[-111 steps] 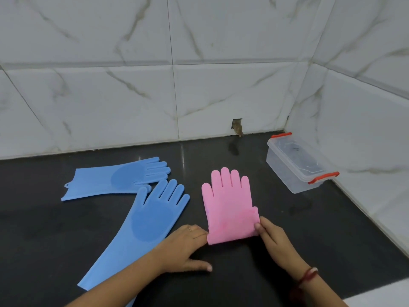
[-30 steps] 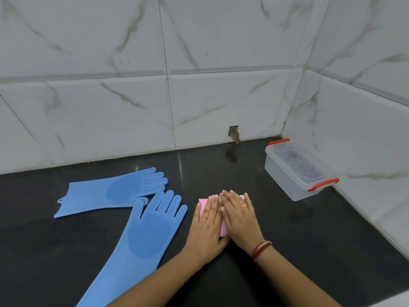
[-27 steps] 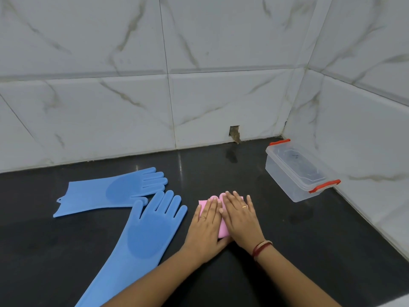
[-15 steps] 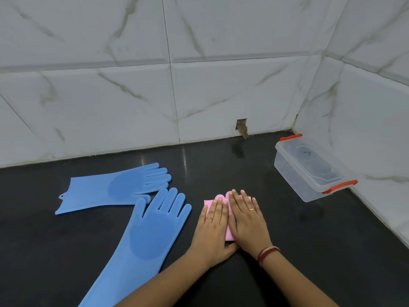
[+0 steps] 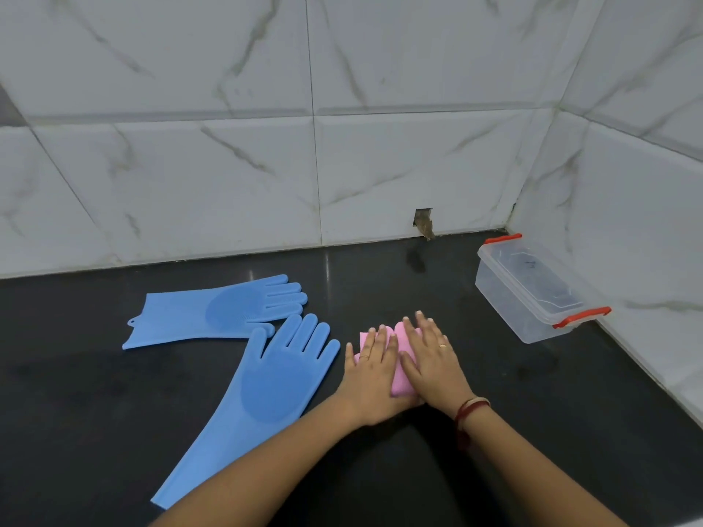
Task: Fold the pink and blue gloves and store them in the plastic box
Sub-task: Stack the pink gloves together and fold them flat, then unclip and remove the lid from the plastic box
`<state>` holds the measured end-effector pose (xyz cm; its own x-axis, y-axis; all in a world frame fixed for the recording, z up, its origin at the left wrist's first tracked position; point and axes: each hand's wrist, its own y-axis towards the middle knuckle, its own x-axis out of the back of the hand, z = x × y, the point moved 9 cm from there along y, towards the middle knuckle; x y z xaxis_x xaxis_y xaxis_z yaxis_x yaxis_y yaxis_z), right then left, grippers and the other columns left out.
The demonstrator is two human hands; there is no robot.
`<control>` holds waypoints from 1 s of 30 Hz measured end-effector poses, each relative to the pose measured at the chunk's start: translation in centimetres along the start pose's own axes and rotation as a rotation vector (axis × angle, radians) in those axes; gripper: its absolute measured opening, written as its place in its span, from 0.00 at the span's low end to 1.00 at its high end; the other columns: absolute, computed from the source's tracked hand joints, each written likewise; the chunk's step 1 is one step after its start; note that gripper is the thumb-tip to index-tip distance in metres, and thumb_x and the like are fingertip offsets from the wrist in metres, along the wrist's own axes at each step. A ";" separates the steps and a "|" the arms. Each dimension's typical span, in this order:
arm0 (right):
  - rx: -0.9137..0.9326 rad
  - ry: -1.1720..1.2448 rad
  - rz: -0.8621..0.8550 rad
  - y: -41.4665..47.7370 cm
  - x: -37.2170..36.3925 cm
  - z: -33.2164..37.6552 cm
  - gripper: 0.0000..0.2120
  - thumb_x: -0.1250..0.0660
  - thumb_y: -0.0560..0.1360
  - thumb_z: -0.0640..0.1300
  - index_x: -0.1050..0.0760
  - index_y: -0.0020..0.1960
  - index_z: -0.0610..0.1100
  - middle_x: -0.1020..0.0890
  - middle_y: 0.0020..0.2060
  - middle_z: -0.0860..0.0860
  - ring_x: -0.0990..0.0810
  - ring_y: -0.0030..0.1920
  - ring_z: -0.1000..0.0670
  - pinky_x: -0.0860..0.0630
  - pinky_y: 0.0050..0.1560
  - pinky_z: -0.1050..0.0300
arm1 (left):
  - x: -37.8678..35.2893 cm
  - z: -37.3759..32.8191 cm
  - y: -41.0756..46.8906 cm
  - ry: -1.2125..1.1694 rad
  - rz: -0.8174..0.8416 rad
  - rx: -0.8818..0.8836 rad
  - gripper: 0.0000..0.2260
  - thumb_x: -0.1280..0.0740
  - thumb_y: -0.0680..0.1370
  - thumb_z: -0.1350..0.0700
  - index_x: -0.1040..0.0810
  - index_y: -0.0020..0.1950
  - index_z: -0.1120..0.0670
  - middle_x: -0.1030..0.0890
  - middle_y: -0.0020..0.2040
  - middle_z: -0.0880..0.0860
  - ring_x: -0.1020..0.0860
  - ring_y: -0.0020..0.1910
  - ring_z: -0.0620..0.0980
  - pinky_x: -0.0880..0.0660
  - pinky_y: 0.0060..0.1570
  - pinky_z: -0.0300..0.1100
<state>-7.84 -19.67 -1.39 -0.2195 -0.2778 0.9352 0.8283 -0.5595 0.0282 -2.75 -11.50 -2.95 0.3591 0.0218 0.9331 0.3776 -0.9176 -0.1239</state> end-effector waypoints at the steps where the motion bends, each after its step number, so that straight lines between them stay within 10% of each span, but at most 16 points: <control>1: -0.044 0.073 -0.041 -0.3 0.7 -0.5 0.29 0.46 0.80 0.53 0.52 0.77 0.49 0.53 0.78 0.47 0.54 0.77 0.46 0.52 0.75 0.47 | 0.4 0.2 -0.3 -0.061 -0.031 0.033 0.48 0.41 0.71 0.30 0.63 0.77 0.52 0.64 0.78 0.54 0.65 0.76 0.53 0.62 0.72 0.58; 6: -0.403 0.414 -0.128 -3.3 1.9 -5.5 0.30 0.41 0.78 0.55 0.45 0.75 0.47 0.46 0.76 0.44 0.49 0.75 0.39 0.46 0.73 0.43 | 1.6 2.7 -2.9 -0.266 -0.263 0.246 0.41 0.37 0.74 0.37 0.56 0.77 0.50 0.58 0.79 0.54 0.58 0.77 0.55 0.52 0.73 0.53; 15: -0.394 0.455 -0.205 -7.0 3.6 -8.3 0.26 0.38 0.77 0.52 0.40 0.73 0.49 0.41 0.74 0.47 0.43 0.74 0.46 0.41 0.72 0.47 | 0.2 -4.1 -1.9 0.017 -0.278 -0.102 0.37 0.44 0.77 0.39 0.61 0.77 0.49 0.71 0.74 0.48 0.75 0.71 0.47 0.78 0.67 0.45; 21: -0.339 0.234 -0.527 -7.7 12.9 -12.9 0.22 0.33 0.74 0.44 0.33 0.67 0.49 0.33 0.67 0.46 0.36 0.67 0.45 0.33 0.65 0.48 | -0.9 -8.1 1.7 0.022 -0.226 -0.130 0.36 0.49 0.77 0.36 0.59 0.78 0.51 0.66 0.76 0.49 0.74 0.70 0.48 0.71 0.69 0.47; 30: -0.337 -0.008 -0.427 -5.9 16.2 -19.3 0.24 0.34 0.72 0.35 0.32 0.67 0.44 0.32 0.68 0.42 0.32 0.68 0.41 0.33 0.68 0.46 | 1.2 -15.8 10.5 -0.037 -0.222 -0.245 0.35 0.49 0.79 0.37 0.57 0.78 0.54 0.58 0.79 0.54 0.65 0.75 0.51 0.65 0.70 0.51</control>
<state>-26.29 -35.94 6.74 -0.4953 0.0347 0.8681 0.4549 -0.8409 0.2931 -11.83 -27.35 2.16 0.3239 0.2419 0.9146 0.2356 -0.9569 0.1697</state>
